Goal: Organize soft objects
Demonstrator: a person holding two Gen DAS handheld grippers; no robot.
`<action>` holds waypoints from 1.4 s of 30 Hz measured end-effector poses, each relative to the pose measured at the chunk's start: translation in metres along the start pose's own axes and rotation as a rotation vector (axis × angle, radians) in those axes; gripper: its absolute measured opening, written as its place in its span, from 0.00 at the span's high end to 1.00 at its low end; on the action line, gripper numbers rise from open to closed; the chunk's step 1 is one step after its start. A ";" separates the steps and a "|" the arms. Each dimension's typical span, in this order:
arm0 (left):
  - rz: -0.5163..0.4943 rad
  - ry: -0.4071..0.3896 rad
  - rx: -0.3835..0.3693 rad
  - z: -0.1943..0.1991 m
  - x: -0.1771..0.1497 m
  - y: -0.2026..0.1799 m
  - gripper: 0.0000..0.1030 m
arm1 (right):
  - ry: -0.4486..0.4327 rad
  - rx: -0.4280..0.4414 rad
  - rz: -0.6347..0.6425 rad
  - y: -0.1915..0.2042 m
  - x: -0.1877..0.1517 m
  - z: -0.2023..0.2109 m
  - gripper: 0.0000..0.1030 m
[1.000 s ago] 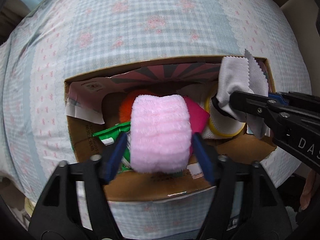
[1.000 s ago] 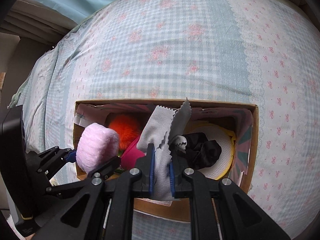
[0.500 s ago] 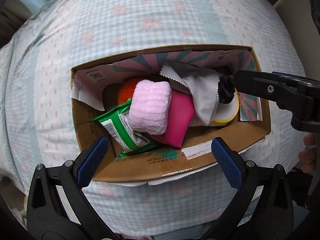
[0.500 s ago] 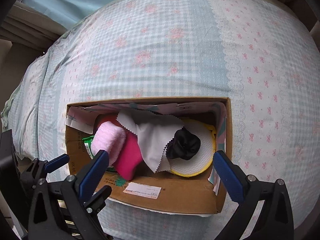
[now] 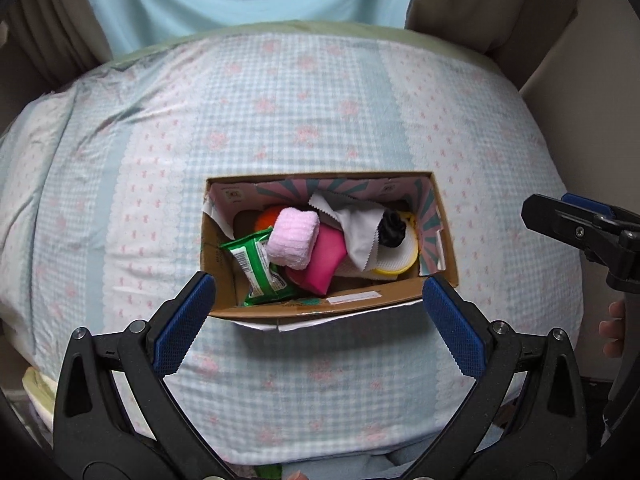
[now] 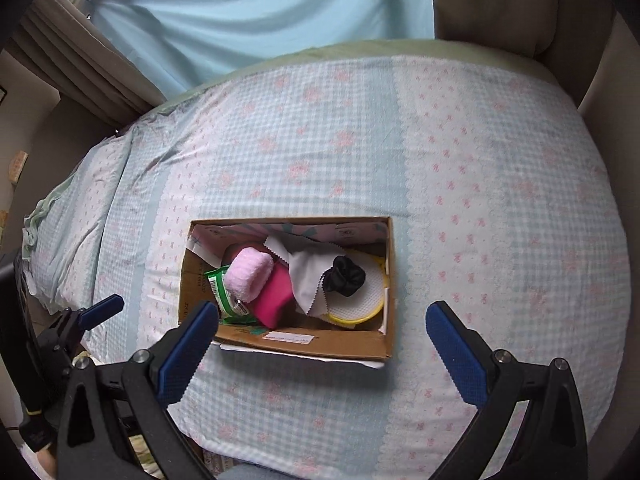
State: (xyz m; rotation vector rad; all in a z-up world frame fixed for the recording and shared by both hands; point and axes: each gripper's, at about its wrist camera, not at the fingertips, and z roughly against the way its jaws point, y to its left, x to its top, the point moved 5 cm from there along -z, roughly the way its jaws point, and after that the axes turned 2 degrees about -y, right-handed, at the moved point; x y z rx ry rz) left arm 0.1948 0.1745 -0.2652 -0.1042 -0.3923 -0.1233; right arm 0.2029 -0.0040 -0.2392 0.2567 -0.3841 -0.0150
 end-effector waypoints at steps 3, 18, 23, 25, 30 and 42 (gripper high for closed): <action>0.011 -0.091 0.011 0.043 0.004 -0.009 0.00 | -0.097 -0.039 0.040 0.000 -0.001 0.050 0.00; 0.016 -0.481 0.046 0.202 0.002 -0.056 0.00 | -0.460 -0.163 0.117 -0.009 -0.033 0.207 0.00; 0.009 -0.538 0.051 0.219 -0.012 -0.070 0.00 | -0.495 -0.175 0.090 -0.022 -0.046 0.219 0.00; -0.006 -0.548 0.060 0.223 -0.016 -0.077 0.00 | -0.505 -0.171 0.077 -0.025 -0.049 0.223 0.00; -0.024 -0.573 0.080 0.229 -0.021 -0.088 0.00 | -0.530 -0.180 0.069 -0.032 -0.053 0.231 0.00; -0.043 -0.596 0.095 0.233 -0.022 -0.098 0.00 | -0.546 -0.195 0.076 -0.035 -0.055 0.238 0.00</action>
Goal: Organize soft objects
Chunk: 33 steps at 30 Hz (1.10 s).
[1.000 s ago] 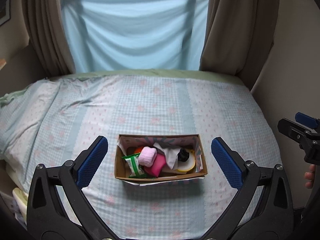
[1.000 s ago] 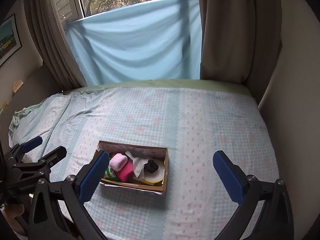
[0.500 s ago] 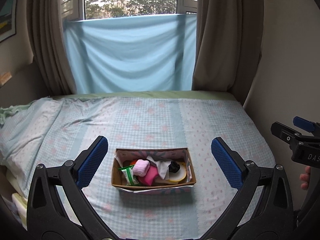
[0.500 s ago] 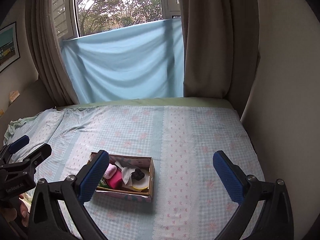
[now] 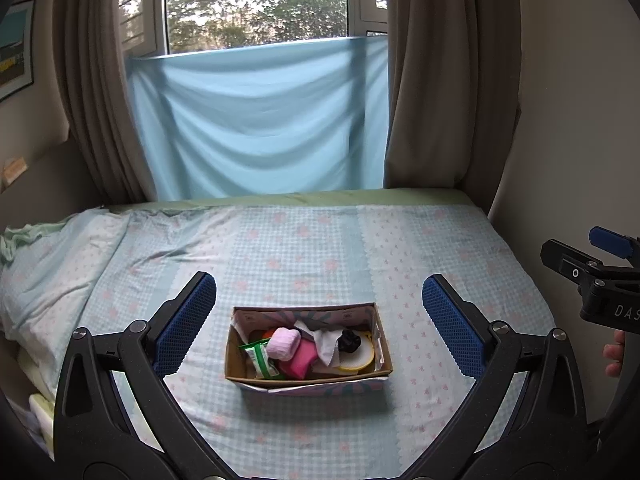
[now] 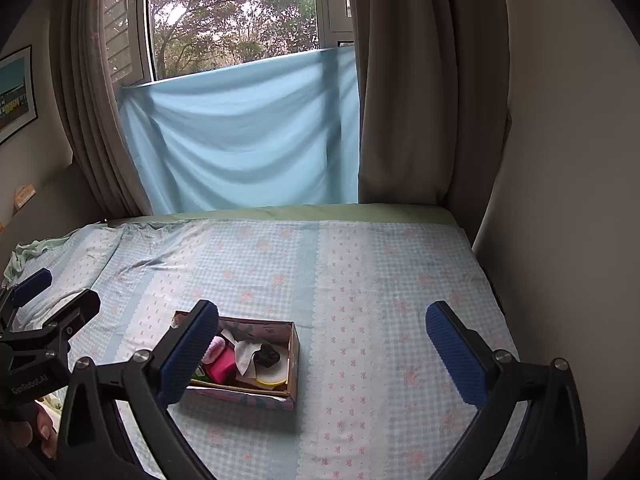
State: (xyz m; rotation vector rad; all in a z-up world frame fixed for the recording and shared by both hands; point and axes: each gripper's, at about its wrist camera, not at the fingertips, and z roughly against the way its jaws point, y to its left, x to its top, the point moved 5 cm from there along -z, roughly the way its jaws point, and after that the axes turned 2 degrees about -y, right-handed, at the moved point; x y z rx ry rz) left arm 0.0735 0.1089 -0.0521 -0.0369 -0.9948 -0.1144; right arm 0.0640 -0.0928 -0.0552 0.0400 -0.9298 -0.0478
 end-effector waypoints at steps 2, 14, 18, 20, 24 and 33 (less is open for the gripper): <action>0.000 -0.001 0.003 0.000 0.000 0.000 0.00 | 0.001 -0.003 0.003 -0.001 0.001 -0.001 0.00; -0.001 -0.011 0.012 -0.002 0.003 -0.003 0.00 | 0.001 -0.010 0.001 -0.003 0.005 -0.003 0.00; -0.001 -0.018 0.014 -0.003 0.005 -0.003 0.00 | -0.002 -0.014 0.004 -0.003 0.006 -0.004 0.00; -0.003 -0.019 0.015 -0.004 0.005 -0.003 0.00 | -0.003 -0.016 0.003 -0.003 0.007 -0.004 0.00; -0.007 -0.027 0.021 -0.004 0.007 -0.002 0.00 | -0.007 -0.023 -0.004 -0.004 0.009 -0.005 0.00; -0.014 -0.044 0.019 -0.003 0.009 0.001 0.00 | -0.015 -0.032 -0.009 -0.002 0.009 -0.006 0.00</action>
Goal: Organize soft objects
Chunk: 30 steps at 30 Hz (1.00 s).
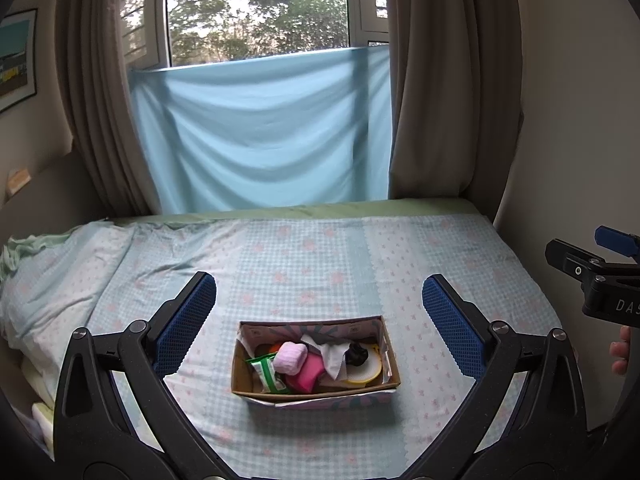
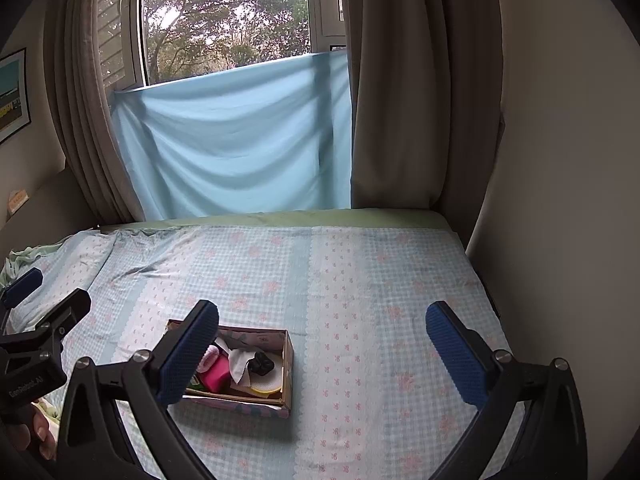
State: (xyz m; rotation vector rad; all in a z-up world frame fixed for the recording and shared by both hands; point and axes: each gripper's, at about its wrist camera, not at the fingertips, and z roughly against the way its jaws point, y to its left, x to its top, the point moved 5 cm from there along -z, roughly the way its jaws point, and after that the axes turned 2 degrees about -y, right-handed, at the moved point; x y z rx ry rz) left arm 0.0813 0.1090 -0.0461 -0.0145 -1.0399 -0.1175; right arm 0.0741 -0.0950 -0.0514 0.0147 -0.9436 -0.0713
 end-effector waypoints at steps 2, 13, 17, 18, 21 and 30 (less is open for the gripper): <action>0.004 -0.005 0.000 0.000 0.000 0.001 0.00 | -0.001 -0.001 0.001 0.001 0.000 0.000 0.00; 0.003 -0.004 0.002 -0.001 0.000 0.004 0.00 | -0.012 -0.009 -0.002 0.003 0.000 0.001 0.00; 0.009 -0.004 0.004 -0.002 0.000 0.006 0.00 | -0.012 -0.011 0.000 0.003 0.001 0.001 0.00; 0.009 -0.005 0.006 -0.001 -0.001 0.007 0.00 | -0.013 -0.011 0.000 0.003 0.001 0.001 0.00; 0.005 -0.004 0.011 -0.003 -0.001 0.007 0.00 | -0.016 -0.012 0.000 0.003 0.002 0.001 0.00; -0.004 0.010 0.000 -0.006 -0.004 0.005 0.00 | -0.014 -0.025 -0.002 0.001 0.004 -0.001 0.00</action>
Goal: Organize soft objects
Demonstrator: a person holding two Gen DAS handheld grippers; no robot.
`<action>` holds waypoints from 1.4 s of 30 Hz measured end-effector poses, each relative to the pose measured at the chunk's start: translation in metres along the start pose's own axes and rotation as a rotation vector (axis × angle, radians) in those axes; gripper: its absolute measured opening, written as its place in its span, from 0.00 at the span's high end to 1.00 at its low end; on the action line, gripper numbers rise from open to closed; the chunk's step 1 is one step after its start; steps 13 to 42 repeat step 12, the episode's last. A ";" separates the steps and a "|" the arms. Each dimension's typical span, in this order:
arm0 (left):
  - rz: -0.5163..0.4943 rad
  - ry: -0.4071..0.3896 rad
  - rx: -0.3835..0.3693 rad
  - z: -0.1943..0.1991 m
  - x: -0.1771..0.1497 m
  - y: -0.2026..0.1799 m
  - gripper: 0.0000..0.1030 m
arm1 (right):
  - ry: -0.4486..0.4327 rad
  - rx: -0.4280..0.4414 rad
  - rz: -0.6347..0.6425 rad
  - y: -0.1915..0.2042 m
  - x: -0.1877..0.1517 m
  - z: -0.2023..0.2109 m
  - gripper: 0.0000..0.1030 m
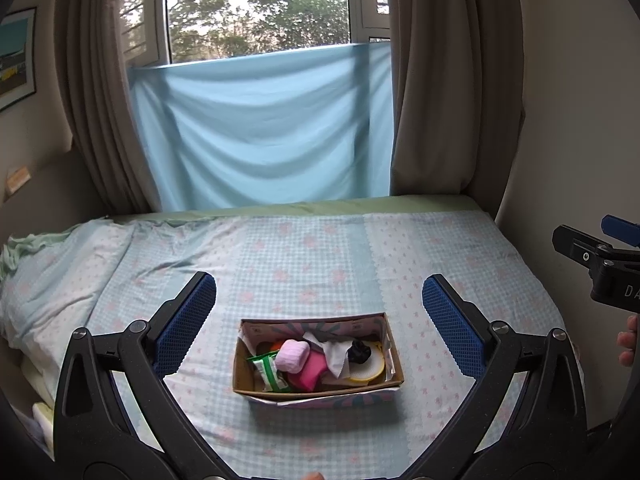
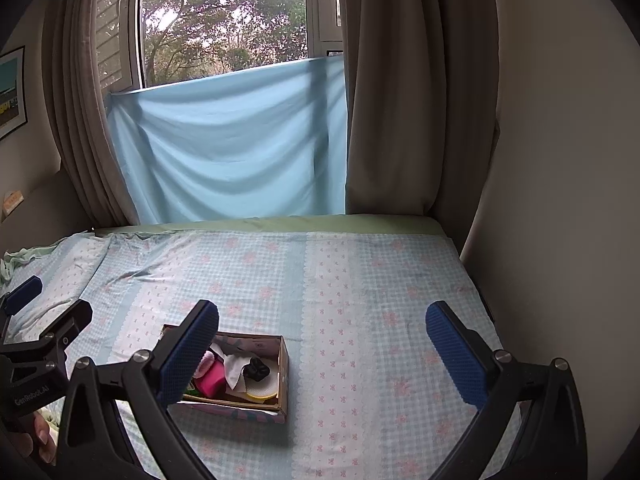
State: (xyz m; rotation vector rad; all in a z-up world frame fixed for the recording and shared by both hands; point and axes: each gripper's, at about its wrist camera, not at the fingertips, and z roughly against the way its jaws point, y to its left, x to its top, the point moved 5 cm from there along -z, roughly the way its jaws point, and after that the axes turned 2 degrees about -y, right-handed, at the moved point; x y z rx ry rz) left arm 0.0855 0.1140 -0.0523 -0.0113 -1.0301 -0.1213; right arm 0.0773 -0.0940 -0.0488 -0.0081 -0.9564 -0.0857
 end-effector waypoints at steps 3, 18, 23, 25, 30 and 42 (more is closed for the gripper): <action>-0.004 -0.013 0.014 0.001 0.001 0.000 0.00 | 0.002 -0.003 -0.001 0.000 0.001 -0.002 0.00; 0.036 0.009 0.010 -0.011 -0.005 0.009 0.00 | 0.024 -0.019 0.002 0.002 0.000 -0.008 0.00; 0.036 0.009 0.010 -0.011 -0.005 0.009 0.00 | 0.024 -0.019 0.002 0.002 0.000 -0.008 0.00; 0.036 0.009 0.010 -0.011 -0.005 0.009 0.00 | 0.024 -0.019 0.002 0.002 0.000 -0.008 0.00; 0.036 0.009 0.010 -0.011 -0.005 0.009 0.00 | 0.024 -0.019 0.002 0.002 0.000 -0.008 0.00; 0.036 0.009 0.010 -0.011 -0.005 0.009 0.00 | 0.024 -0.019 0.002 0.002 0.000 -0.008 0.00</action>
